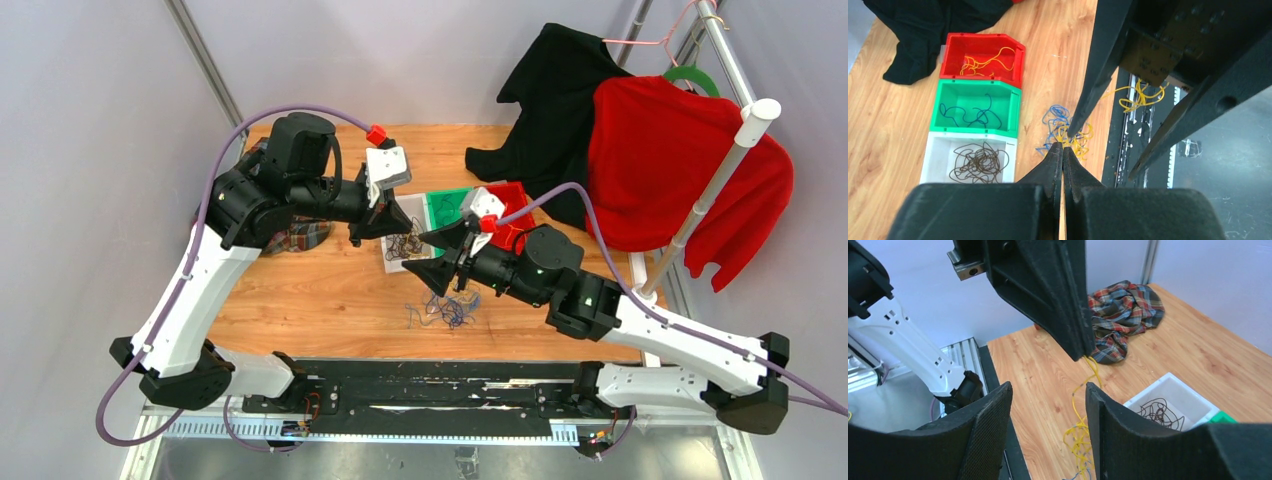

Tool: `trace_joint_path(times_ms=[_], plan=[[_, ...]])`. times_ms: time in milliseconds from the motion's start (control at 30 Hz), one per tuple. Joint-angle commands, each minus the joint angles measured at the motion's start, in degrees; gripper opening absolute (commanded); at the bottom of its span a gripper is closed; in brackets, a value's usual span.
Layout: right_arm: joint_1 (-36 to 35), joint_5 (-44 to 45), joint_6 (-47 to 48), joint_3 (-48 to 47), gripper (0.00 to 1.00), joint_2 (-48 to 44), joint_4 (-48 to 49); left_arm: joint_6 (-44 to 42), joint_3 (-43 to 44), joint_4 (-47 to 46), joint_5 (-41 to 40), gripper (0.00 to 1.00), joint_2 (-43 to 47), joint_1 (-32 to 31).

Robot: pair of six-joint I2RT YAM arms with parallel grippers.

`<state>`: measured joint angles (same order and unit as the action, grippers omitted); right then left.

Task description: Untangle the cables

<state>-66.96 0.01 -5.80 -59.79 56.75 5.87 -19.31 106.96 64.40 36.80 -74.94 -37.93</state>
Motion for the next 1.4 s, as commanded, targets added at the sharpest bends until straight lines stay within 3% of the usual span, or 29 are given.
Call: trace_joint_path(times_ms=[0,233,333,467,700,867,1067,1367], plan=[[-0.6,-4.3,2.1,-2.6,0.55,2.4,-0.8,0.3,0.4,-0.7,-0.4,0.00,0.1,-0.7],[-0.4,8.7,5.3,-1.4,0.53,4.8,-0.4,2.2,1.7,-0.7,0.7,0.00,0.2,-0.7],[-0.5,13.5,7.3,0.7,0.51,5.3,4.0,3.4,1.9,-0.7,1.5,0.00,0.2,-0.8],[-0.4,15.4,8.9,1.6,0.48,7.7,8.7,4.6,1.9,-0.7,2.6,0.00,0.1,-0.8],[-0.4,13.4,7.4,2.4,0.31,12.3,10.3,5.2,4.2,-0.7,2.5,0.00,-0.4,-0.8],[-0.2,15.8,4.0,10.2,0.17,12.0,12.5,3.3,8.7,-0.7,-1.9,0.00,-1.1,-0.8],[-0.2,19.8,-3.0,22.8,0.13,8.6,17.0,1.1,17.8,0.2,-8.1,0.00,-3.1,-0.8],[-0.2,24.3,-9.4,34.0,0.12,5.3,18.4,-4.7,24.8,0.2,-19.0,0.00,-6.5,-0.8]])
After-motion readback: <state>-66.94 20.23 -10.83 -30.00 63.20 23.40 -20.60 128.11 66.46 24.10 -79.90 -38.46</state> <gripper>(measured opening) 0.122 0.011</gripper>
